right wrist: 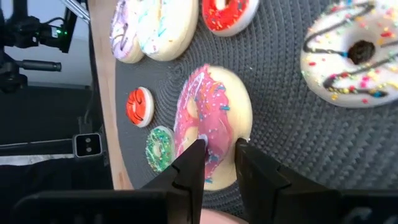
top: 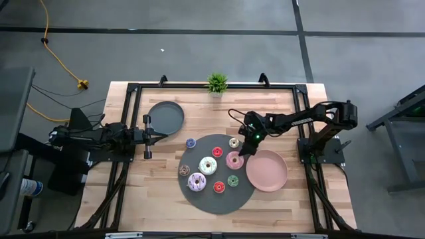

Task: Pick & Place donuts
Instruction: Put the big pink donut on the pink plate

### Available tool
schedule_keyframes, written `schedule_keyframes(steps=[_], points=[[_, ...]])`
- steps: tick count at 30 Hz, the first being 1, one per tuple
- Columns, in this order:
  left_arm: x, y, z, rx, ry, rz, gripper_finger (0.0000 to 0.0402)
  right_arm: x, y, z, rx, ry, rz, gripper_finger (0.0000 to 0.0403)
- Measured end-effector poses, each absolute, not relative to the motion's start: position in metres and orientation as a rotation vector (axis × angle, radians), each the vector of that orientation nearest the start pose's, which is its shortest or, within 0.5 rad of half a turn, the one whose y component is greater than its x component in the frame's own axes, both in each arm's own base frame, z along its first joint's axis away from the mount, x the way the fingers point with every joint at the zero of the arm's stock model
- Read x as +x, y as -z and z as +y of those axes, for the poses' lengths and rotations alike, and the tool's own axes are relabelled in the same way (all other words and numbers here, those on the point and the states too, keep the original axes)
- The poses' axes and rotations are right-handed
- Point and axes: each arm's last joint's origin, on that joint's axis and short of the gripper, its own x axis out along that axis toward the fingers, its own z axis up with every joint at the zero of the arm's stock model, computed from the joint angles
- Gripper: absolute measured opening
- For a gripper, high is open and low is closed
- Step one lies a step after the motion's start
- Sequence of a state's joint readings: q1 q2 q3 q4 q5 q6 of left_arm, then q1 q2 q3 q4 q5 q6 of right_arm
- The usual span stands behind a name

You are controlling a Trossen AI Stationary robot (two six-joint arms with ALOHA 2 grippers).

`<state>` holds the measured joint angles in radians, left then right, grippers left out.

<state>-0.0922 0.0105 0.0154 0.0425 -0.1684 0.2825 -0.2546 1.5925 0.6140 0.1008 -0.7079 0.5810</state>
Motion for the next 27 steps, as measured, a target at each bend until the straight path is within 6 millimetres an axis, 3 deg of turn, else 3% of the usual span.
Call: schedule_keyframes(steps=[27], points=[[0.0970,-0.1720,-0.0041,0.276,-0.082,-0.036,0.0000,0.2649,-0.1357,-0.0467,0.955,-0.263,0.889,0.0078]])
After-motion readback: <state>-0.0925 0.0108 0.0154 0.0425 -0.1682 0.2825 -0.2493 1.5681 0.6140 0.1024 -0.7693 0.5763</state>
